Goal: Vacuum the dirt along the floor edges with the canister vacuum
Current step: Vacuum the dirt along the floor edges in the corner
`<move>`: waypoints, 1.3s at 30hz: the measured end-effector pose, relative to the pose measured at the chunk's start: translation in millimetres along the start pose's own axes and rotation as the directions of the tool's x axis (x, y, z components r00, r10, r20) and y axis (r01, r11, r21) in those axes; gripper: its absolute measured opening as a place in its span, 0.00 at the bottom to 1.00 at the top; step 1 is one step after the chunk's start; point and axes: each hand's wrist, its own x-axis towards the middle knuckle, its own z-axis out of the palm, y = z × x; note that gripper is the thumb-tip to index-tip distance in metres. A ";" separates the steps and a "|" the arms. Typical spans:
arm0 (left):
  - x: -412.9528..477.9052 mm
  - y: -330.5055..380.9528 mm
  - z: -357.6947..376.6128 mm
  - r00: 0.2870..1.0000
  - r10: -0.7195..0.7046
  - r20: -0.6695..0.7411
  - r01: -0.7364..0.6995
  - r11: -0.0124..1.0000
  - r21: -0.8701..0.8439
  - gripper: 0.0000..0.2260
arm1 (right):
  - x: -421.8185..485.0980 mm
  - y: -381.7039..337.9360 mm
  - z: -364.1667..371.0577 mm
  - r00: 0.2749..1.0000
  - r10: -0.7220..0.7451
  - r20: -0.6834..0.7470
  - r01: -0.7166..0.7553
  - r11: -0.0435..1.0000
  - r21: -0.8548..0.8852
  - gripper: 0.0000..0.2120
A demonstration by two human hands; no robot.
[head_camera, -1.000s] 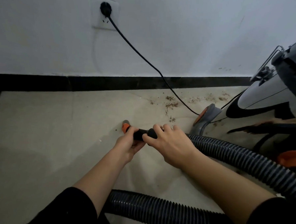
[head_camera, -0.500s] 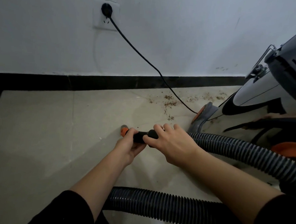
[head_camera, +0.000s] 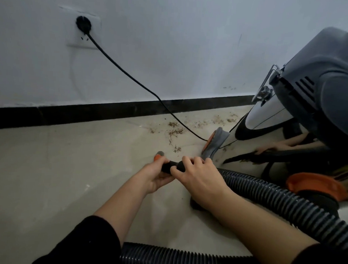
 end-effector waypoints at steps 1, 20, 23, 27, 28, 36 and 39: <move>7.1 2.0 7.3 1.000 -0.012 0.016 0.012 1.000 0.014 0.06 | 2.9 5.4 3.8 1.000 0.025 0.013 -0.025 1.000 0.004 0.24; 41.5 8.8 38.2 1.000 0.004 0.013 -0.005 1.000 0.017 0.08 | 23.8 25.0 15.9 0.978 0.170 0.119 -0.171 0.985 0.000 0.25; 40.5 10.6 38.8 1.000 0.006 0.005 -0.006 1.000 0.014 0.08 | 26.1 23.6 15.2 0.977 0.175 0.120 -0.176 0.984 -0.001 0.24; 40.8 11.1 40.5 1.000 0.016 -0.007 -0.016 1.000 -0.001 0.07 | 28.9 24.0 13.7 0.974 0.192 0.118 -0.191 0.981 -0.014 0.24; 41.6 11.6 40.9 1.000 0.017 -0.003 -0.017 1.000 -0.008 0.07 | 29.8 24.3 13.4 0.974 0.192 0.118 -0.191 0.981 -0.016 0.24; 51.3 14.9 40.6 0.999 0.041 -0.002 -0.041 0.997 -0.061 0.06 | 37.2 26.0 14.8 0.971 0.208 0.120 -0.209 0.978 -0.006 0.26; 56.3 17.1 38.1 0.998 0.059 -0.019 -0.061 0.994 -0.086 0.06 | 43.1 26.8 14.4 0.973 0.205 0.109 -0.207 0.978 0.014 0.24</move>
